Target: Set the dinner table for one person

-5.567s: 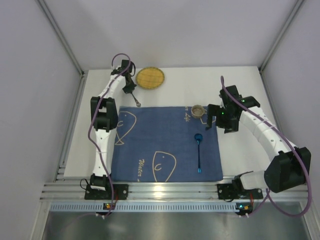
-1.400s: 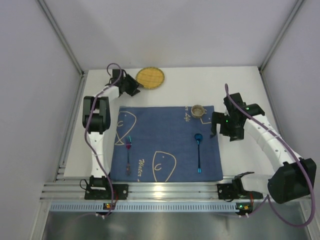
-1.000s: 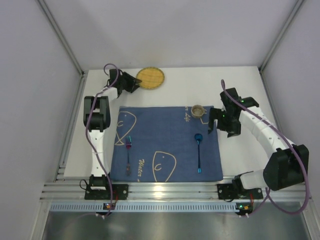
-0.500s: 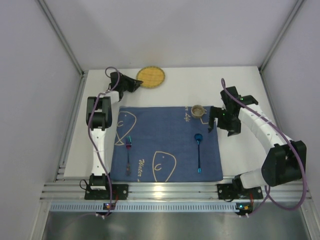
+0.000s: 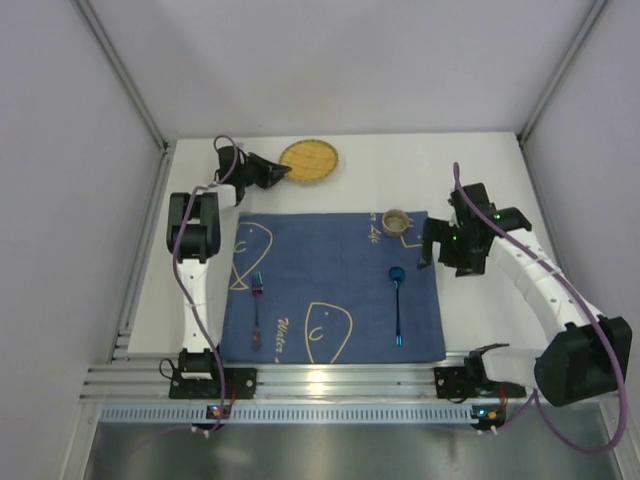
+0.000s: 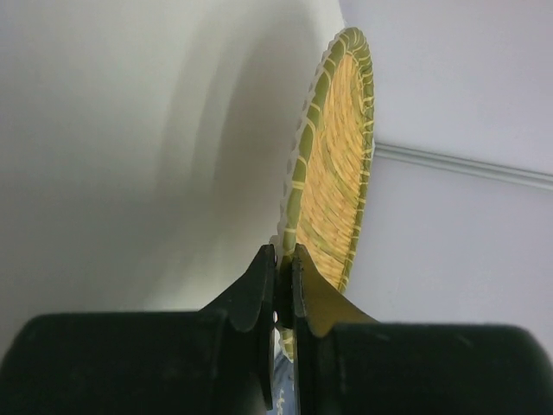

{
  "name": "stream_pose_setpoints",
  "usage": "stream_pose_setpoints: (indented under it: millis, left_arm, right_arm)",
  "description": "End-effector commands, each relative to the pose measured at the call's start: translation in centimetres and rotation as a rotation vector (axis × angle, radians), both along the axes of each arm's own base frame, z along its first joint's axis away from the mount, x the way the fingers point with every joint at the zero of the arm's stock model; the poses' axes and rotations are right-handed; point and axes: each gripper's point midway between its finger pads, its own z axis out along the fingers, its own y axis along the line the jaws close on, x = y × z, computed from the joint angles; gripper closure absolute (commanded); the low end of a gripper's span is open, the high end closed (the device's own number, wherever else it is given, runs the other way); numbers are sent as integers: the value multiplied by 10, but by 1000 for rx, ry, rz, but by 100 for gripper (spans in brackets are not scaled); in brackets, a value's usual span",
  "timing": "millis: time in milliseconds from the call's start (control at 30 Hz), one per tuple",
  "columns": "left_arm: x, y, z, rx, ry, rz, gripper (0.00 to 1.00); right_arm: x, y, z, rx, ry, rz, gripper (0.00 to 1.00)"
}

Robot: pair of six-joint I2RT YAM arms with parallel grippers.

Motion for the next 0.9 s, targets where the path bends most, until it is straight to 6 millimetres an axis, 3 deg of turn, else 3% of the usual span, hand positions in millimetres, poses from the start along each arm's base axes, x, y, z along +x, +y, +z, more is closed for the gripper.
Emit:
stream_pose_setpoints:
  millis: [0, 67, 100, 167, 233, 267, 333, 367, 467, 567, 633, 667, 733, 767, 833, 867]
  left_arm:
    - [-24, -9, 133, -7, -273, -107, 100]
    - [-44, -11, 126, 14, -247, -140, 100]
    - [-57, -13, 148, 20, -282, -168, 100]
    - [-81, -15, 138, 60, -249, -209, 100]
    - [-106, -20, 156, 89, -279, -264, 100]
    - [-124, -21, 137, 135, -217, -303, 100]
    - [-147, -21, 138, 221, -188, -335, 100]
    - [-169, -19, 118, 298, -122, -390, 100]
    - [-210, -17, 98, 450, -59, -449, 100]
    - [-260, -20, 82, 500, -3, -486, 100]
    - [-281, -26, 80, 493, -13, -490, 100]
    - [-300, -25, 63, 471, 51, -481, 100]
    - [-312, -29, 71, 461, 1, -448, 100]
    - [-327, -29, 57, 446, 52, -440, 100]
    - [-338, -31, 59, 467, 31, -420, 100]
    - [-348, -31, 51, 462, 57, -413, 100]
  right_arm:
    - [2, 5, 14, 65, -84, -6, 1]
    - [-3, 8, 17, 91, -108, -8, 1]
    - [-5, 10, 18, 109, -114, -7, 1]
    - [-12, 12, 18, 132, -127, -5, 1]
    - [-19, 14, 16, 154, -129, 0, 1]
    - [-22, 15, 18, 165, -143, 2, 1]
    - [-28, 16, 16, 177, -141, 7, 1]
    - [-30, 16, 19, 188, -160, 9, 1]
    - [-39, 19, 20, 217, -172, 15, 1]
    - [-51, 22, 21, 254, -175, 25, 1]
    - [-58, 22, 19, 264, -171, 29, 1]
    - [-64, 22, 21, 267, -177, 30, 1]
    - [-71, 21, 19, 273, -172, 30, 1]
    - [-76, 20, 21, 280, -187, 32, 1]
    - [-85, 19, 17, 284, -172, 32, 1]
    - [-89, 19, 18, 288, -184, 34, 1]
